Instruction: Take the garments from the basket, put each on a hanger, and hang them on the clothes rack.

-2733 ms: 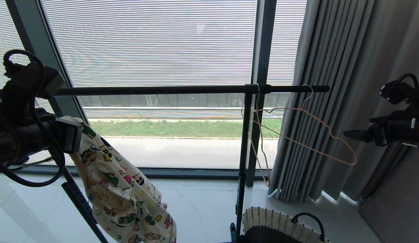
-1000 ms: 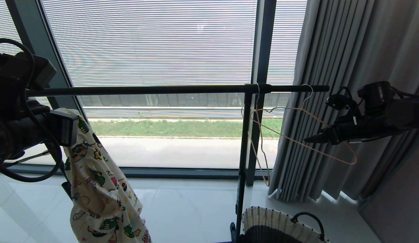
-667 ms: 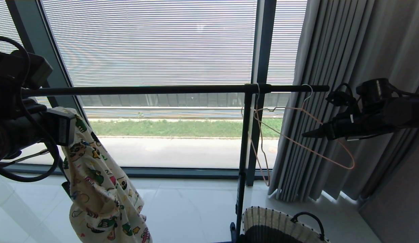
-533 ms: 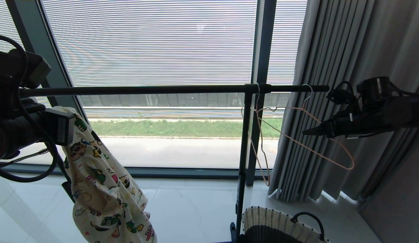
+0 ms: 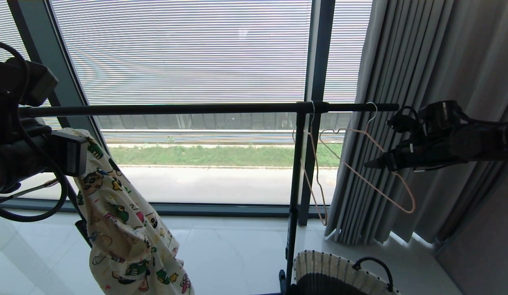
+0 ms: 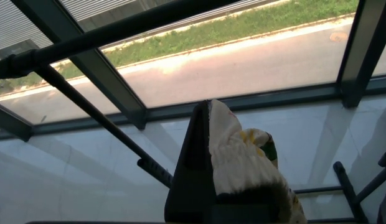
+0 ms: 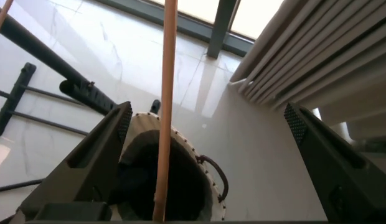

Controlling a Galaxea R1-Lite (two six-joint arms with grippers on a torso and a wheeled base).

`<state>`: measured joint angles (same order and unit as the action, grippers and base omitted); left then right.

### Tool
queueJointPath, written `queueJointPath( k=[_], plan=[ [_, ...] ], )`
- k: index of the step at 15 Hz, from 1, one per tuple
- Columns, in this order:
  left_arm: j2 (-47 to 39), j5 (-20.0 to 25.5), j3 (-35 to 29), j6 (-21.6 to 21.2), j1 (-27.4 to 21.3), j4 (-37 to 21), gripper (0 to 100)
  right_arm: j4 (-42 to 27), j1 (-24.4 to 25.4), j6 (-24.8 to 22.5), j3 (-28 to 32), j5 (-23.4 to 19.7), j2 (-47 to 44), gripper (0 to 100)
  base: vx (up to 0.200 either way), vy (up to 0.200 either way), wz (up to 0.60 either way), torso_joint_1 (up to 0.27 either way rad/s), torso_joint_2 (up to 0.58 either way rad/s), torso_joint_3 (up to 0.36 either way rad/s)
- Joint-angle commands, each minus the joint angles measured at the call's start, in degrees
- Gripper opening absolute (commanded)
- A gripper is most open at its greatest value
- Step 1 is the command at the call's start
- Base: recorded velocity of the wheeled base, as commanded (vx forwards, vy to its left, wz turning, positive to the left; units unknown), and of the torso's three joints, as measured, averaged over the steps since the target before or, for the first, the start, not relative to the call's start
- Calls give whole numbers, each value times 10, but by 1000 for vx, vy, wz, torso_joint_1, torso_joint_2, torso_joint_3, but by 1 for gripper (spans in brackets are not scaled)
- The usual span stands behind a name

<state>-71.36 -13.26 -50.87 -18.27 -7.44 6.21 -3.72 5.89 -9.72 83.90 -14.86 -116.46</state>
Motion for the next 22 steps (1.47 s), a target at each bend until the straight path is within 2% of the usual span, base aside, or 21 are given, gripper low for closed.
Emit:
queueJointPath(
  k=[1,3,5,6,16,22],
  plan=[
    [1,0,1,0,0,0,0,8,14,16,1,14,-14,100,0,0,0,0,0,0],
    [2,0,1,0,0,0,0,18,25,43,2,19,-16,100,0,0,0,0,0,0],
    [2,0,1,0,0,-1,0,18,25,44,1,39,-18,100,0,0,0,0,0,0],
    [2,0,1,0,0,0,0,19,25,44,1,41,-18,0,0,0,0,0,0,0],
    [11,0,2,0,1,-1,0,24,23,46,2,45,-9,0,0,0,0,0,0,0],
    [10,-4,25,2,8,0,0,95,23,57,-12,51,36,0,0,0,0,0,0,0]
  ],
)
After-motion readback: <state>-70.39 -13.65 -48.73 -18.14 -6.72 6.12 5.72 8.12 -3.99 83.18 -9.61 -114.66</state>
